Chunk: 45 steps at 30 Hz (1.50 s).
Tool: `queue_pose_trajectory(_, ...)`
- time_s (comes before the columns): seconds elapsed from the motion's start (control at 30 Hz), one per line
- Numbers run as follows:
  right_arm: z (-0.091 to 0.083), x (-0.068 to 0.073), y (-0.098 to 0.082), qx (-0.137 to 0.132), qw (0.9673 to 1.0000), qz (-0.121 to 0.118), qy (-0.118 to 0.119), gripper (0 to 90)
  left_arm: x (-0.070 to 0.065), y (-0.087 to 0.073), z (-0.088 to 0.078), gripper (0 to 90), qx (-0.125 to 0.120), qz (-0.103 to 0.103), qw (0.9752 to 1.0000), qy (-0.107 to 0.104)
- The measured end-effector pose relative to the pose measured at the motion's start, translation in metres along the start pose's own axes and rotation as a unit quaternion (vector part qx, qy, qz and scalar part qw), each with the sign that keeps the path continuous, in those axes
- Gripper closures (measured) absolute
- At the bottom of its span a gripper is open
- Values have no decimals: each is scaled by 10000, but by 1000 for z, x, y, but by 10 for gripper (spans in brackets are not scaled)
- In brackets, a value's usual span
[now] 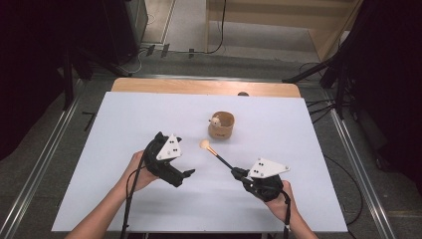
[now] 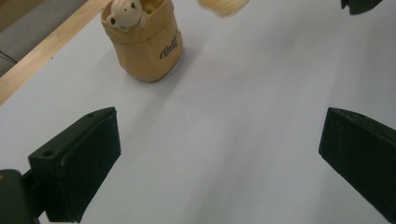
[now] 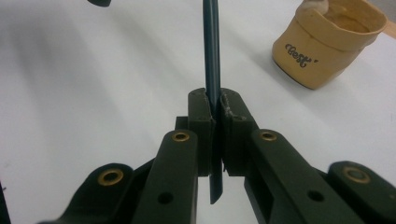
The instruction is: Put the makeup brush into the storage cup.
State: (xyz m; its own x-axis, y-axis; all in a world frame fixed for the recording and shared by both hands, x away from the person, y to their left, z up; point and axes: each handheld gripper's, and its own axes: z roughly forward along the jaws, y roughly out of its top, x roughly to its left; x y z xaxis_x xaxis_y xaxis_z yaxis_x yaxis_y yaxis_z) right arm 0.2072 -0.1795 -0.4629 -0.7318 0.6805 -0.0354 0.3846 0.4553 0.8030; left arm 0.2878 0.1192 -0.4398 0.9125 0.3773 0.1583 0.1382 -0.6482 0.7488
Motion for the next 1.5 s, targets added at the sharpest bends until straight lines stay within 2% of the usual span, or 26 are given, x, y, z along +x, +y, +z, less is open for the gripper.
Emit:
queue_pose_trajectory(0.03, -1, 0, 0, -77, 10000, -24, -25, 859, 0, -2, 1, 0, -18, -57, 10000, 55)
queue_pose_trajectory(0.2, -5, 0, 0, -198, 9998, 26, -44, 859, 1, -5, 0, 0, -56, -61, 10000, 19)
queue_pose_trajectory(0.23, -6, 1, -1, -253, 9996, 58, -57, 859, 2, -6, -1, 0, -125, -168, 9998, -53)
queue_pose_trajectory(0.27, -6, 1, -1, -253, 9996, 58, -57, 859, 2, -6, -1, 0, -125, -168, 9998, -53)
queue_pose_trajectory(0.3, -6, 1, -1, -277, 9996, 60, -64, 859, 2, -7, -1, 0, -177, -252, 9995, -72)
queue_pose_trajectory(0.43, -5, 2, 0, -317, 9995, 44, -11, 859, 2, -9, 2, 0, -136, -321, 9991, -232)
queue_pose_trajectory(0.53, -4, 2, -1, -305, 9995, 20, 42, 859, 1, -10, 4, 0, -135, -370, 9989, -269)
queue_pose_trajectory(0.67, -3, 2, -1, -323, 9994, 80, 76, 859, -2, -9, 5, 0, -266, -430, 9985, -217)
queue_pose_trajectory(0.73, -3, 2, -1, -364, 9992, 128, 89, 859, -3, -8, 4, 0, -421, -514, 9976, -171)
queue_pose_trajectory(0.83, -4, 3, -1, -418, 9989, 160, 106, 859, -2, -8, 3, 0, -453, -523, 9975, -168)
queue_pose_trajectory(1.13, -2, 3, 0, -531, 9980, 309, 116, 859, 2, -8, 3, 0, -625, -784, 9948, -171)
queue_pose_trajectory(1.3, 2, 5, 2, -585, 9974, 408, 108, 859, -2, -3, 5, 0, -704, -803, 9941, -195)
queue_pose_trajectory(1.43, 4, 6, 3, -624, 9968, 473, 126, 859, -3, 1, 8, 0, -672, -795, 9943, -251)
queue_pose_trajectory(1.5, 5, 6, 3, -644, 9966, 495, 111, 859, -4, 2, 9, 0, -729, -868, 9931, -299)
